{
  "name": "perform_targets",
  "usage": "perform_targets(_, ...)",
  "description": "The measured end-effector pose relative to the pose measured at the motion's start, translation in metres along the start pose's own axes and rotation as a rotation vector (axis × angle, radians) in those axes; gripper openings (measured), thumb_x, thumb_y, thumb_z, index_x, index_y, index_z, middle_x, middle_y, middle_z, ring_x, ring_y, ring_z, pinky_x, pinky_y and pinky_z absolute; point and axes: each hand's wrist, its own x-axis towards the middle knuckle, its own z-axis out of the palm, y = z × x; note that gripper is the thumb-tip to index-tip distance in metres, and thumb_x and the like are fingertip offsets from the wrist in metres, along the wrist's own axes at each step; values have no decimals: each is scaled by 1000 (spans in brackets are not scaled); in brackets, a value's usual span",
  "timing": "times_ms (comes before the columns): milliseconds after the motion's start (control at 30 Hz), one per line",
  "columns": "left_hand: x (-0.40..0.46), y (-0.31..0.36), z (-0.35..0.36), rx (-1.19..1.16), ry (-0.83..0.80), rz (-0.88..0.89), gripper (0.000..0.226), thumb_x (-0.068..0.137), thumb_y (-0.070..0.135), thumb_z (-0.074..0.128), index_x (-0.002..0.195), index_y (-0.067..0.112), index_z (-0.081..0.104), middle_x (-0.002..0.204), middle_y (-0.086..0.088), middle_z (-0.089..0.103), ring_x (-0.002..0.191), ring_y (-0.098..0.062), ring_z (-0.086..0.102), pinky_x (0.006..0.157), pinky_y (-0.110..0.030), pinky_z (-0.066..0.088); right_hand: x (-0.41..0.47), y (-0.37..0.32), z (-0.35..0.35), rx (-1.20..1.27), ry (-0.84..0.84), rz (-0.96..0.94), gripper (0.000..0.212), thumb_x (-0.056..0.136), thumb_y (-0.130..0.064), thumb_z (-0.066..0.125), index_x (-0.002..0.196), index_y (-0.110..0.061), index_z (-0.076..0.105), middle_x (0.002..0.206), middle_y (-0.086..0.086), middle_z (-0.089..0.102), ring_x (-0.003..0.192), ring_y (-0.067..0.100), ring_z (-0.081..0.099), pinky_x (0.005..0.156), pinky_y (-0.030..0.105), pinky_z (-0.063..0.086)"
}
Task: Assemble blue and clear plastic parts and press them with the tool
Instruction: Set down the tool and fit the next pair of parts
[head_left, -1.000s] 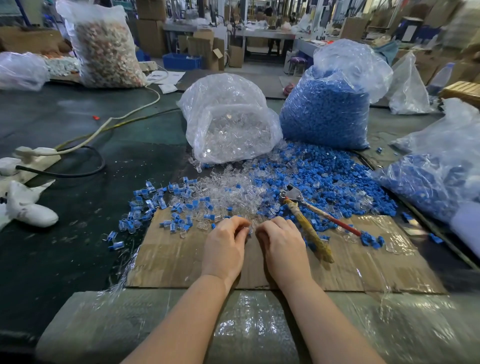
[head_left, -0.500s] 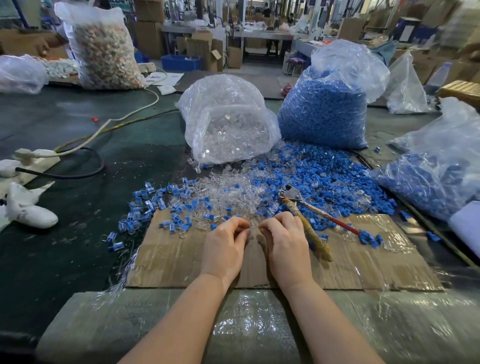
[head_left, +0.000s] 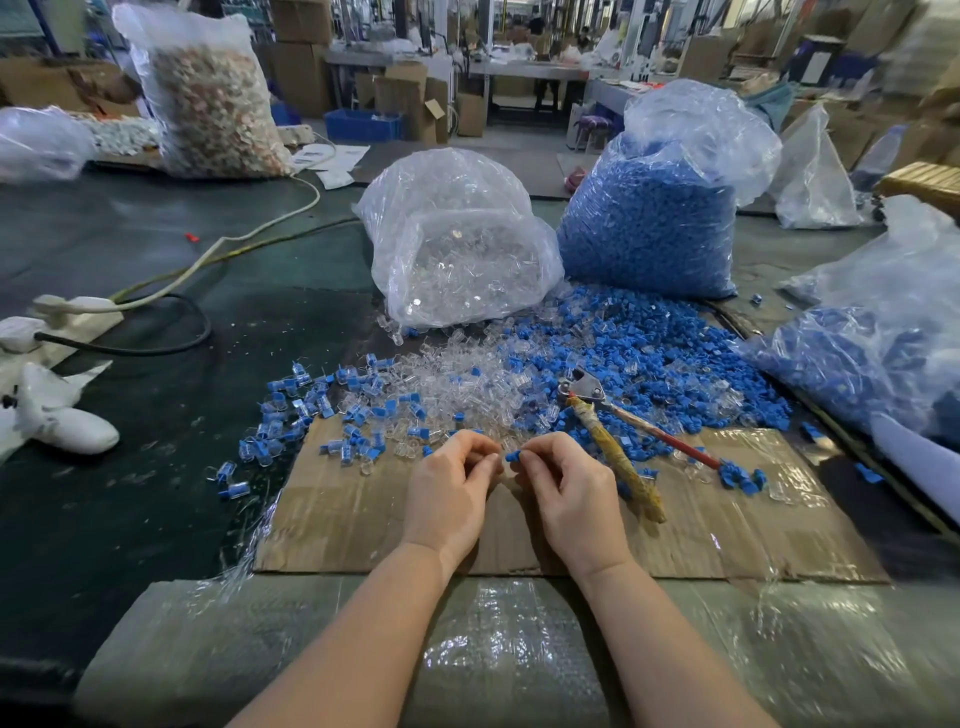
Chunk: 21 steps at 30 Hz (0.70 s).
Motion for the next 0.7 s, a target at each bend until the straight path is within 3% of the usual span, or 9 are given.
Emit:
perform_targets(133,1,2,0,-68,-14,-29,24,89,9,59,78,30,57,74,6,67,75,-4,65,70,-12,50,1,0,1,-32,12,-3,4,89,-10,62,87,-11,64,74,-10,62,69,7,59,66,18,44)
perform_targets(300,1,2,-2,-91,-34,-29,22,89,8,59,79,28,58,74,8,66,71,7,62,66,-5,45,-1,1,4,-255,11,-35,11,91,-19,60,85,-10,62,77,3,65,74,22,59,65,27,37)
perform_targets(500,0,1,-3,-54,-53,-18,23,87,9,62,76,29,60,74,8,65,69,5,59,66,-5,45,-3,-3,6,-384,-11,-107,15,89,-20,63,81,-8,62,70,6,64,68,26,60,60,34,43)
perform_targets(700,-1,1,-4,-37,-85,4,21,86,7,63,76,26,61,72,11,63,67,11,56,63,-3,41,-3,0,4,-353,-76,-64,17,93,-27,55,89,-12,62,80,2,66,77,22,59,68,34,43)
